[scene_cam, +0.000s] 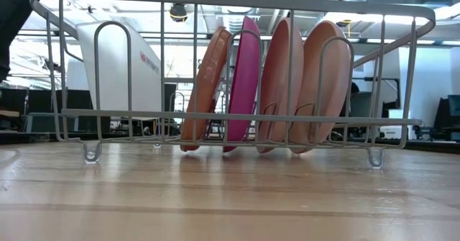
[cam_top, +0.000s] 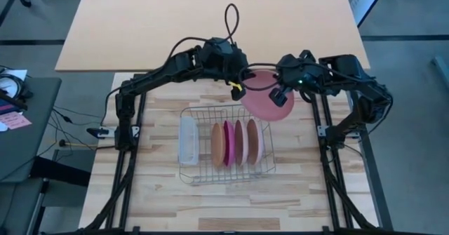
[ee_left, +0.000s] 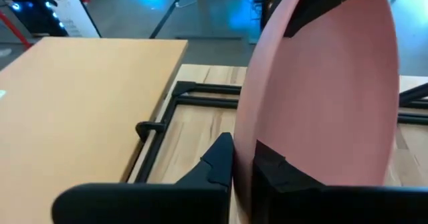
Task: Sort dishes
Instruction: Put the light pink plate in the dish rack
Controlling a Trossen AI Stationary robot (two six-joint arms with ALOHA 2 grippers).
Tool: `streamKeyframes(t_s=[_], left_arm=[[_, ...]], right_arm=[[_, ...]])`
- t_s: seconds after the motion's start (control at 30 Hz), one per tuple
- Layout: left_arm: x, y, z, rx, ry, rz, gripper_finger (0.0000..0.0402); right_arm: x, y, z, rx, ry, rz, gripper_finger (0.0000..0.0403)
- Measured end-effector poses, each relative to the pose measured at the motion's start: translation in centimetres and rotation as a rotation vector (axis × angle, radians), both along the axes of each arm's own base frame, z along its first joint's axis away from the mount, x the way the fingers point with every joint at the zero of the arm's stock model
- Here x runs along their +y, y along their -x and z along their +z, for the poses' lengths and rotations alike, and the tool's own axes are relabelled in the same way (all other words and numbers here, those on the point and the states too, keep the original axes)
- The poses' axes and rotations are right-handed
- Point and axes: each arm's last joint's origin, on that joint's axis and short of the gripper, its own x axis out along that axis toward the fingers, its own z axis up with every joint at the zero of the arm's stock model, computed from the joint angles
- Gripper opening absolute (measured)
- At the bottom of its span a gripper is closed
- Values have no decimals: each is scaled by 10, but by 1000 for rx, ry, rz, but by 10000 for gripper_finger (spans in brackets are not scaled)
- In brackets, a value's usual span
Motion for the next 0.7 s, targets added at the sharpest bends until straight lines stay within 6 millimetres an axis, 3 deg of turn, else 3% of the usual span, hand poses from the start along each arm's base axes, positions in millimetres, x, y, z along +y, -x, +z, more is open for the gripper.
streamKeyframes(t_s=[0.27,0.5,0.7], left_arm=[[0,0,1,0,-18,-8,5],[0,1,2,0,-42,-17,3],[0,6,6,6,-69,-25,3]], right_arm=[[3,0,0,-62,-82,-29,75],[6,14,7,-158,-187,-71,204],[6,50,24,-289,-228,-103,285]])
